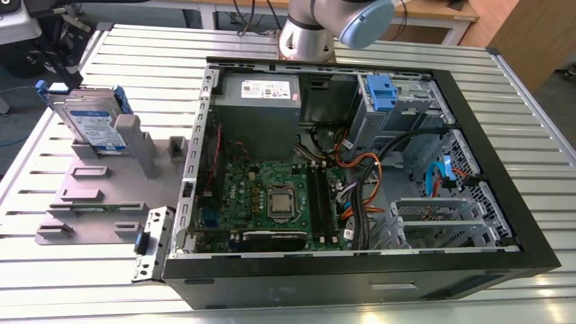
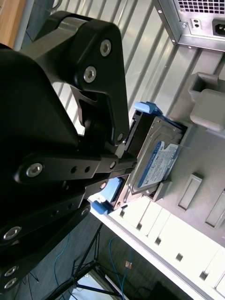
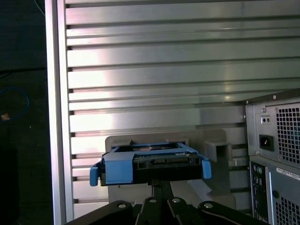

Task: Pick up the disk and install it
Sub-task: 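Reach for the disk, then pick up the disk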

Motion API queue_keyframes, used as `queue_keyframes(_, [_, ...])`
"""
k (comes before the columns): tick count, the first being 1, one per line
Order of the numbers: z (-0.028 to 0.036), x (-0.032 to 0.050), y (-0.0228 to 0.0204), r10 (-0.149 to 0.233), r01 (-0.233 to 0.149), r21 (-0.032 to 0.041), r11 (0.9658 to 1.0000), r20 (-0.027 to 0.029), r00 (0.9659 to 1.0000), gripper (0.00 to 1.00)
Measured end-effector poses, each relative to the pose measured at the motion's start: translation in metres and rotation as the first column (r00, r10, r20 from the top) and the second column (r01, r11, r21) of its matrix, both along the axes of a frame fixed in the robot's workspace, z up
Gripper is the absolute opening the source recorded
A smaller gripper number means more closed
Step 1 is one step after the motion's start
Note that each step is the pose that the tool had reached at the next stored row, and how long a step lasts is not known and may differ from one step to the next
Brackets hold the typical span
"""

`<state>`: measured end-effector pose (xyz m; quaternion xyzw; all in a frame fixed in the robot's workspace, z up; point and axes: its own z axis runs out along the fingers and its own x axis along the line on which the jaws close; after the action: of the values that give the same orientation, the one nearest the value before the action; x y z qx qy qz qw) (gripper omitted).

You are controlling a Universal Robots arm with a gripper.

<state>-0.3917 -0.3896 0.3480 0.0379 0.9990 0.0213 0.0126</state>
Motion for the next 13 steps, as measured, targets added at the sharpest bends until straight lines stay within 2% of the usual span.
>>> queue_keyframes(13, [-0.0024,-0.0001,0.0,0.0,0.0,-0.0002,1.0,-0.0003,1.0,0.11])
